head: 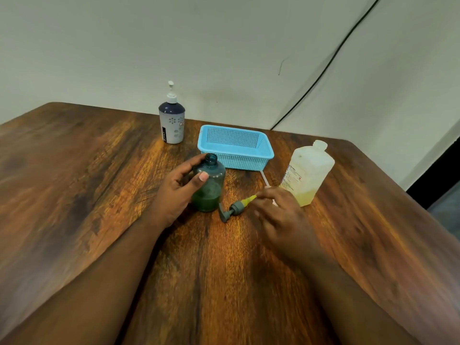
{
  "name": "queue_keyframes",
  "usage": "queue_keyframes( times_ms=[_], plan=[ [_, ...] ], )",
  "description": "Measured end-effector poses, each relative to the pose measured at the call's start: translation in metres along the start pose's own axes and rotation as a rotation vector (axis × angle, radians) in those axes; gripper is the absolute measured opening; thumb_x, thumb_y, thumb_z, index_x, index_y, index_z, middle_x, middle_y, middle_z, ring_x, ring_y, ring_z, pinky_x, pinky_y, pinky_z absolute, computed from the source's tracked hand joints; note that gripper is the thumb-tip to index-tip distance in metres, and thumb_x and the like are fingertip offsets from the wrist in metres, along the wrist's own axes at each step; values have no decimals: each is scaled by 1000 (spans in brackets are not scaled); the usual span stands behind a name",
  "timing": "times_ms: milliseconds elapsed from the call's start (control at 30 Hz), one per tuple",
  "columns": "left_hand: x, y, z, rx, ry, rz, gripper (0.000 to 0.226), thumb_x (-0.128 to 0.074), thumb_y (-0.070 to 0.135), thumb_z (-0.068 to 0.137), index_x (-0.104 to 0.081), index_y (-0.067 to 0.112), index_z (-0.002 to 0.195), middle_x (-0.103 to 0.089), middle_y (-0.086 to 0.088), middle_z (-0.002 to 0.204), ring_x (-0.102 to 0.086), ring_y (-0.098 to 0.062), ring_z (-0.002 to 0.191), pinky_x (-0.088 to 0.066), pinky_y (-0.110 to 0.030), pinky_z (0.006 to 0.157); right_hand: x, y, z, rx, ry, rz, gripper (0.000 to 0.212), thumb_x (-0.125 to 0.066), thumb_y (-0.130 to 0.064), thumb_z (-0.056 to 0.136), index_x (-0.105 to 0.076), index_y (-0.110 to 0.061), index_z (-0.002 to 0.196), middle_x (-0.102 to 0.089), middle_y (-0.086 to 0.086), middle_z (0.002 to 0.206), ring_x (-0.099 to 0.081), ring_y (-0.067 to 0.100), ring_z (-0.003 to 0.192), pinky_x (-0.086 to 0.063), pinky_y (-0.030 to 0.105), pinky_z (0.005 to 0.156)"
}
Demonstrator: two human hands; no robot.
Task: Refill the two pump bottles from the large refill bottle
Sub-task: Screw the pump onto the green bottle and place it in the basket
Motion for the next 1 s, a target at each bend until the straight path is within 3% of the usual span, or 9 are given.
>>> queue_keyframes(
  times_ms=[100, 200, 367, 467, 533, 633, 700, 867, 1000],
  plan=[
    [-1, 3, 0, -26, -1, 1, 49, -61, 18, 88, -51, 24, 136, -62, 25, 112, -61, 11, 104, -55, -30, 92, -38, -3, 13, 131, -187, -202, 32, -62, -22, 89, -60, -20, 121, -58, 5, 129, -48, 21, 126, -44, 40, 102],
    [1, 6, -1, -61, -6, 39, 51, -60, 5, 89, -49, 14, 139, -61, 15, 120, -61, 9, 107, -54, -16, 85, -64, -7, 25, 279, -328, -342, 44, -66, -21, 85, -54, -21, 127, -57, 7, 132, -49, 25, 127, -42, 41, 102],
    [3, 2, 1, -65, -30, 57, 57, -68, 11, 82, -52, 24, 136, -61, 11, 128, -58, -1, 119, -51, -16, 90, -84, -10, 32, 424, -477, -356, 46, -64, -19, 86, -51, -23, 130, -59, 4, 128, -57, 23, 116, -47, 39, 96],
    [3, 0, 2, -62, -37, 49, 61, -72, 17, 78, -52, 29, 134, -59, 9, 132, -56, -4, 122, -50, -19, 95, -62, -16, 36, 438, -384, -263, 34, -62, -21, 88, -58, -16, 122, -63, 7, 118, -63, 23, 104, -56, 37, 80],
    [3, -2, 3, -55, -40, 57, 60, -72, 15, 78, -54, 36, 130, -58, 14, 132, -55, 1, 121, -49, -15, 94, -25, -17, 43, 354, -187, -95, 30, -57, -19, 91, -60, -9, 119, -63, 9, 119, -61, 21, 107, -55, 35, 83],
    [2, -2, 4, -57, -41, 52, 60, -71, 3, 81, -53, 38, 126, -55, 21, 127, -53, 18, 111, -45, -3, 85, 40, -1, 52, 25, 177, 250, 31, -63, -8, 87, -61, -8, 118, -64, 5, 120, -60, 12, 112, -53, 28, 91],
    [1, -3, 5, -58, -45, 46, 63, -70, -1, 81, -52, 33, 131, -54, 21, 127, -53, 20, 109, -44, -2, 84, 62, 7, 55, -196, 306, 544, 33, -68, -10, 84, -62, -11, 117, -67, 1, 116, -62, 7, 110, -54, 22, 87],
    [1, -5, 5, -40, -42, 40, 74, -73, 2, 79, -45, 29, 142, -54, 14, 135, -53, 8, 119, -46, -5, 87, 81, -10, 78, -225, 350, 849, 38, -71, -22, 78, -64, -20, 116, -71, 1, 110, -66, 18, 106, -56, 43, 86],
    [0, -1, 3, -45, -38, 29, 68, -72, 1, 80, -48, 27, 138, -55, 23, 124, -54, 21, 106, -45, -1, 79, 76, -20, 90, -185, 314, 844, 37, -71, -13, 82, -63, -33, 112, -70, -1, 113, -66, 17, 108, -56, 46, 85]
  ],
)
Point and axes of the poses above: each hand's wrist, its own z-axis towards the middle knuckle, its own x-axis out of the back of the hand, y = z × x, the point moved 10 cm from there along z, towards the middle knuckle
